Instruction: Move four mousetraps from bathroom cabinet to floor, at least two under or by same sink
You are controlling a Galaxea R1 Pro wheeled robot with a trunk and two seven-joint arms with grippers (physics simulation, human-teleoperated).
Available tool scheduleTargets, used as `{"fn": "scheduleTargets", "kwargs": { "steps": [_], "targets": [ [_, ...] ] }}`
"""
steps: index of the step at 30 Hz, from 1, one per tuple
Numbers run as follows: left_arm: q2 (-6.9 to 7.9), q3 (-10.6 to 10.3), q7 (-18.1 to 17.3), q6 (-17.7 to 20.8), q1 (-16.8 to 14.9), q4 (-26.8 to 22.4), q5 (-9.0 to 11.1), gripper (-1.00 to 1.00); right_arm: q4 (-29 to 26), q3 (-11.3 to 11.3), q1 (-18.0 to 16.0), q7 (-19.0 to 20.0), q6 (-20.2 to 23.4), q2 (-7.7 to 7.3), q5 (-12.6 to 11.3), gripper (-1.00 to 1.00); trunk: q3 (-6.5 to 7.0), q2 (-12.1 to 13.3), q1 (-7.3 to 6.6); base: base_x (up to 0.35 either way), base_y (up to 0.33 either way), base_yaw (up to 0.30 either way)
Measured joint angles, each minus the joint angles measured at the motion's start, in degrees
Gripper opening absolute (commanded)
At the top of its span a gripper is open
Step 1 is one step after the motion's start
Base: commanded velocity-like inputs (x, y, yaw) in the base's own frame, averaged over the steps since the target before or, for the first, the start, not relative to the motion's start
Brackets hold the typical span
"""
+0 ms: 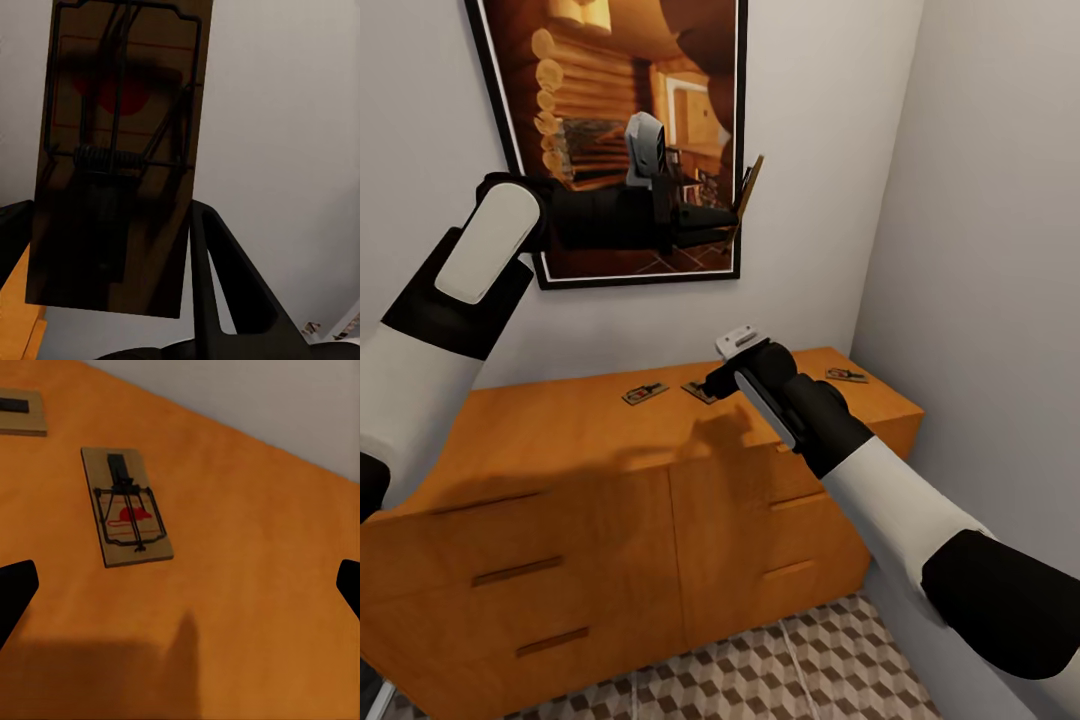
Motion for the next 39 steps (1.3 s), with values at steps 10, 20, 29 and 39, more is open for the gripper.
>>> {"fn": "scheduleTargets", "kwargs": {
  "steps": [10,20,29,39],
  "targets": [
    [0.0,-0.06,0.0,-0.01,0.1,0.08,-0.02,-1.0,0.28,0.11,0.01,0.06,-0.01,-0.01,0.01,1.0,0.0,0.0,-0.01,0.049,0.0,0.0],
    [-0.01,-0.09,0.0,-0.01,0.39,0.06,-0.03,-1.0,0.22,3.33,0.0,0.12,0.05,0.06,-0.11,1.0,0.0,0.0,0.0,0.175,0.0,0.0],
    [-0.04,-0.13,0.0,-0.01,0.58,0.01,-0.03,-1.0,1.69,3.74,0.0,1.74,-0.08,0.0,-0.49,1.0,0.0,0.0,0.01,0.009,0.0,0.0],
    [-0.26,-1.41,0.0,-0.09,1.64,0.04,-0.06,-1.0,3.03,3.81,-0.7,9.28,-0.05,-0.23,-0.77,1.0,0.0,0.0,0.0,0.0,0.0,0.0]
  ]
}}
